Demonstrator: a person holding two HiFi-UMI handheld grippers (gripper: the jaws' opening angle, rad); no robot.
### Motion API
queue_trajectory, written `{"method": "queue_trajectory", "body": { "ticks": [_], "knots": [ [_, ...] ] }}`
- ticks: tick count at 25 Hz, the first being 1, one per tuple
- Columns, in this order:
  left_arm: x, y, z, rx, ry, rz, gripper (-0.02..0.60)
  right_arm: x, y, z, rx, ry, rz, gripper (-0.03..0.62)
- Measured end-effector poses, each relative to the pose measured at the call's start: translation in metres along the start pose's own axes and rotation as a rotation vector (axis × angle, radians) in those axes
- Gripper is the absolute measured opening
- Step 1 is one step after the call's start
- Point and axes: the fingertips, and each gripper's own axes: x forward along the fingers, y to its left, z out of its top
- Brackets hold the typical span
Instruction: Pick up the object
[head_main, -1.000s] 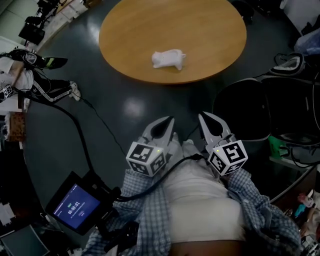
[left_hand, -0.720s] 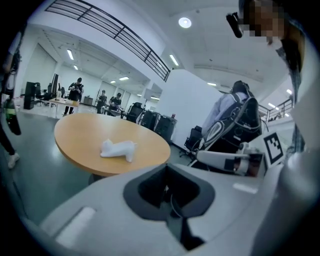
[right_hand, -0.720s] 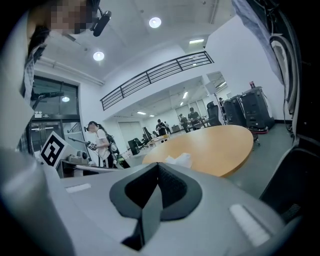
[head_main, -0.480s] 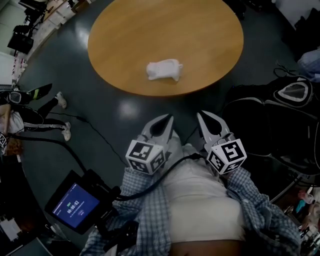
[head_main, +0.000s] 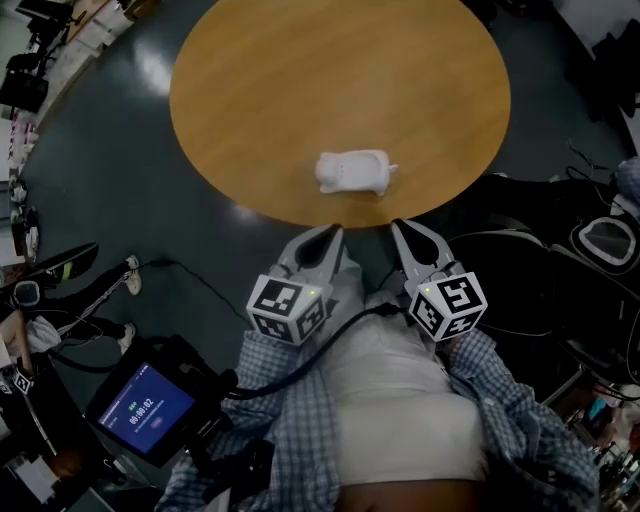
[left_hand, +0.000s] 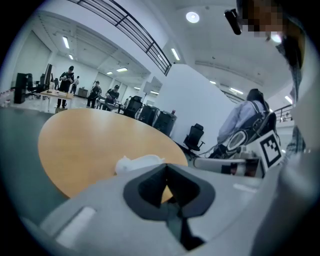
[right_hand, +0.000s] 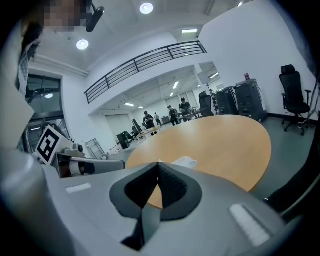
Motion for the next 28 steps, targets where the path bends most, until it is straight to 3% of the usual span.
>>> {"method": "queue_trajectory", "body": {
  "ticks": [6,9,15,22,28],
  "knots": [
    [0.009,0.017,0.041,0.066,-0.124,0.007,0.003,0.027,-0.009,0.028,-0.121,-0.053,-0.002,0.006],
    [0.009,0.014,0.046,0.055,-0.141,-0.001,0.003,0.024,-0.012,0.028,-0.031,-0.041,-0.008,0.006],
    [0.003,0.011,0.028,0.027,-0.108,-0.014,0.003,0.03,-0.012,-0.016,0.189,0.03,-0.054,0.006],
    [-0.001,0.013,0.025,0.016,-0.096,0.003,0.003,0.048,-0.024,-0.043,0.431,0.026,-0.105,0.011],
    [-0.005,0.023,0.018,-0.001,-0.087,0.04,0.003,0.066,-0.028,-0.043,0.551,-0.019,-0.067,0.114]
  ]
}}
